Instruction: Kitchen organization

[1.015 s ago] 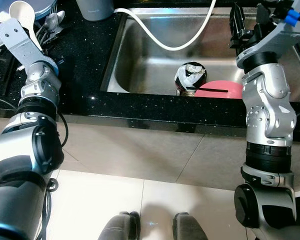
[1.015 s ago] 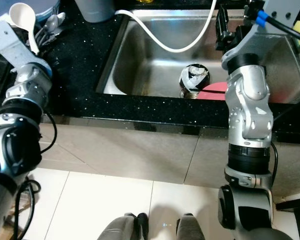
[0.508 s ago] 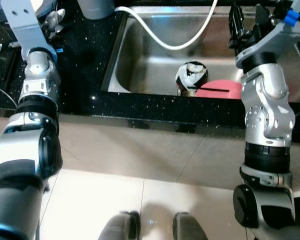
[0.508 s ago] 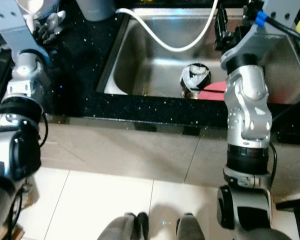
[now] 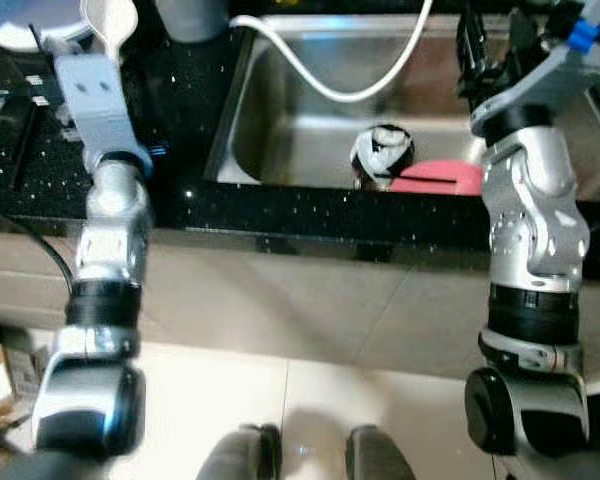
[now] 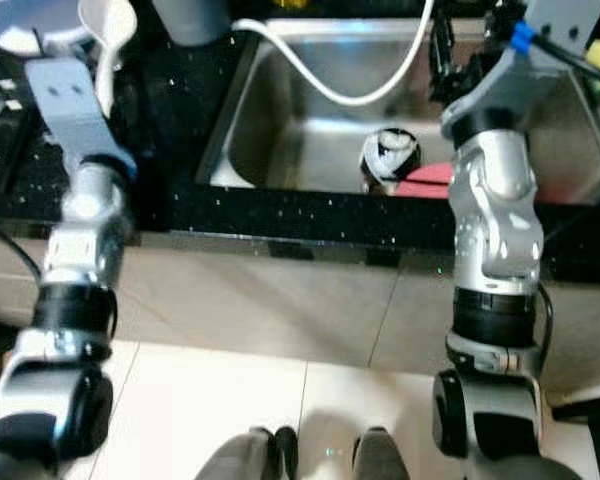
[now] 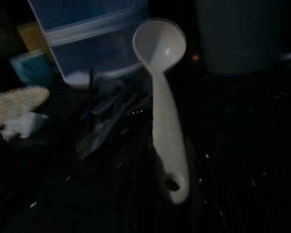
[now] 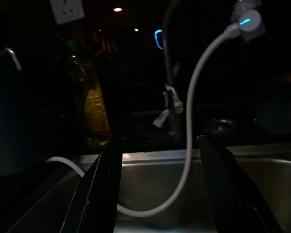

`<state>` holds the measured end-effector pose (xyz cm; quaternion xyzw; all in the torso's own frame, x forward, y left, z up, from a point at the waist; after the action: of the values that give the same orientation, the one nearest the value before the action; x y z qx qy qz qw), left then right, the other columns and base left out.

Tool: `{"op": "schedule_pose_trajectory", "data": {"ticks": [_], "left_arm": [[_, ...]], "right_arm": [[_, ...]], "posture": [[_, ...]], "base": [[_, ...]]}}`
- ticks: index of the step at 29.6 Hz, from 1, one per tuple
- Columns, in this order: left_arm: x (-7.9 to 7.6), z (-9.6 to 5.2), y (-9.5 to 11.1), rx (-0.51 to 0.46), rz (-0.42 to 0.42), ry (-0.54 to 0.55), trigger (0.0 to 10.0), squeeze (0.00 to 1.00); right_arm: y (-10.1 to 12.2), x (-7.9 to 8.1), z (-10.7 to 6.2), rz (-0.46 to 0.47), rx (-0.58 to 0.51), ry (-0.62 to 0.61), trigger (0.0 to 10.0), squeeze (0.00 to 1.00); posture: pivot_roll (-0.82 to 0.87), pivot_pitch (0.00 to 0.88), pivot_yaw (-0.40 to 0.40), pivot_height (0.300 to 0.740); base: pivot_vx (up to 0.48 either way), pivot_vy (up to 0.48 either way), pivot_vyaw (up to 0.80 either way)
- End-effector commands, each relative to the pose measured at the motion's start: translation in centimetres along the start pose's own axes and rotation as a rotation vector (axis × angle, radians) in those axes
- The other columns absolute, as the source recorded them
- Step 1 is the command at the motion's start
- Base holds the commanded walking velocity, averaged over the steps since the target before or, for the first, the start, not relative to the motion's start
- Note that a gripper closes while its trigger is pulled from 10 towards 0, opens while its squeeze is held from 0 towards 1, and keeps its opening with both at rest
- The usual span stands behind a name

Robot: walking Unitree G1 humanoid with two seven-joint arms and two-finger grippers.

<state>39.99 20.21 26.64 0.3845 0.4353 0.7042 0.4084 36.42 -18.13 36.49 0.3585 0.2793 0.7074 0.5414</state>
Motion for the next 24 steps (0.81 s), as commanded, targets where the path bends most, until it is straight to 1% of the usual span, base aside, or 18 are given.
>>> {"op": "schedule_pose_trajectory", "data": {"ticks": [1,2,4,6,13,17,18,19,21,22,23,24], "left_arm": [[0.7,-0.2,1.3,-0.068,0.017,0.041,10.0,0.0],[0.6,-0.5,2.0,-0.1,0.028,0.039,10.0,0.0],[0.6,-0.9,3.0,-0.136,0.042,0.035,10.0,0.0],[0.6,-0.9,4.1,-0.163,0.061,0.017,10.0,0.0],[0.3,-0.9,4.4,-0.154,0.061,-0.013,10.0,0.0],[-1.2,-1.6,5.0,-0.196,0.07,-0.112,10.0,0.0],[-1.8,-1.8,5.0,-0.191,0.053,-0.158,10.0,0.0],[-1.8,-1.8,5.0,-0.191,0.053,-0.158,10.0,0.0],[-3.7,-2.5,4.9,-0.162,-0.013,-0.299,10.0,0.0],[-4.6,-3.1,5.2,-0.164,-0.037,-0.363,10.0,0.0],[-4.6,-3.1,5.2,-0.164,-0.037,-0.363,10.0,0.0],[-5.1,-3.5,5.4,-0.169,-0.049,-0.399,10.0,0.0]], "right_arm": [[0.0,0.3,0.1,0.019,-0.008,0.014,10.0,0.0],[0.0,0.4,0.1,0.019,-0.008,0.016,10.0,0.0],[0.0,0.4,0.1,0.019,-0.008,0.018,10.0,0.0],[0.0,0.5,0.1,0.019,-0.009,0.02,10.0,0.0],[0.1,0.5,0.1,0.019,-0.011,0.02,10.0,0.0],[0.1,0.4,0.1,0.019,-0.012,0.02,10.0,0.0],[0.1,0.4,0.1,0.018,-0.012,0.02,10.0,0.0],[0.1,0.4,0.1,0.018,-0.012,0.02,10.0,0.0],[0.1,0.3,0.0,0.016,-0.012,0.019,10.0,0.0],[0.0,0.2,0.1,0.016,-0.011,0.019,10.0,0.0],[0.0,0.2,0.1,0.016,-0.011,0.019,10.0,0.0],[0.0,0.2,0.1,0.015,-0.011,0.019,10.0,0.0]], "posture": [[-0.08,0.2,0.109,0.74],[-0.08,0.198,0.108,0.74],[-0.08,0.196,0.107,0.74],[-0.08,0.194,0.109,0.74],[-0.08,0.195,0.112,0.74],[-0.09,0.197,0.113,0.74],[-0.09,0.198,0.115,0.74],[-0.09,0.198,0.115,0.74],[-0.09,0.197,0.114,0.74],[-0.08,0.198,0.113,0.74],[-0.08,0.198,0.113,0.74],[-0.08,0.198,0.113,0.74]], "base": [[0.0,0.0,0.0],[0.0,0.0,0.0],[0.0,0.0,0.0],[0.0,0.0,0.0],[0.0,0.0,0.0],[0.0,0.0,0.0],[0.0,0.0,0.0],[0.0,0.0,0.0],[0.0,0.0,0.0],[0.0,0.0,0.0],[0.0,0.0,0.0],[0.0,0.0,0.0]]}}
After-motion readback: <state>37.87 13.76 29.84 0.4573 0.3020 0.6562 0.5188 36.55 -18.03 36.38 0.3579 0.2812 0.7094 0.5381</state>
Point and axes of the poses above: a point about 5 cm out from each wrist's last joint towards the gripper, its own z axis pointing out of the wrist towards the gripper, its own y axis along the axis of the wrist's last joint, x = y × z, the point moved 4 cm from there along z, pointing out of the wrist towards the gripper, and after that the axes turned 9 degrees about z, right-handed, at the moved point
